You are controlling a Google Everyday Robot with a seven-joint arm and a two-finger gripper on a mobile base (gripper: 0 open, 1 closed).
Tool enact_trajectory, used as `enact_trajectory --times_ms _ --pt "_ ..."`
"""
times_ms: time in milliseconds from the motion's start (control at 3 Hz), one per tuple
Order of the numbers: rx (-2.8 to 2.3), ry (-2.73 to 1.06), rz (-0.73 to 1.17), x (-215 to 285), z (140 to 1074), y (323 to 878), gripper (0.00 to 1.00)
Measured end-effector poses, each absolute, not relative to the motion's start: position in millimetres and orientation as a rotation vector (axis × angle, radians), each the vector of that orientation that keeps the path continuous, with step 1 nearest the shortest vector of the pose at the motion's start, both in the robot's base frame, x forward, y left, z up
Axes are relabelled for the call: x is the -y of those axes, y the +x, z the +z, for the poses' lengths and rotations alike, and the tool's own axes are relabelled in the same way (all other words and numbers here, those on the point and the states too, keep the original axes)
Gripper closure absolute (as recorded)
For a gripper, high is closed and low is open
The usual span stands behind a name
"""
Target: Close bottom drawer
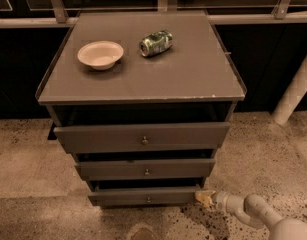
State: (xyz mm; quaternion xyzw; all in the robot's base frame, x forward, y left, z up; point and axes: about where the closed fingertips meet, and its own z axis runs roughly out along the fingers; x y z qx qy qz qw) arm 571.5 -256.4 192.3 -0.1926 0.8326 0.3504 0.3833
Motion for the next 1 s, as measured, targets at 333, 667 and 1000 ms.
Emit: enact_trajectory --times_ms 333,667,1000 --pt "-2.115 -0.469 0.899 260 194 581 1.0" --pt "-2.092 -0.429 0.898 269 199 603 1.0" --pt "-2.087 -0.419 0.896 271 200 606 1.0"
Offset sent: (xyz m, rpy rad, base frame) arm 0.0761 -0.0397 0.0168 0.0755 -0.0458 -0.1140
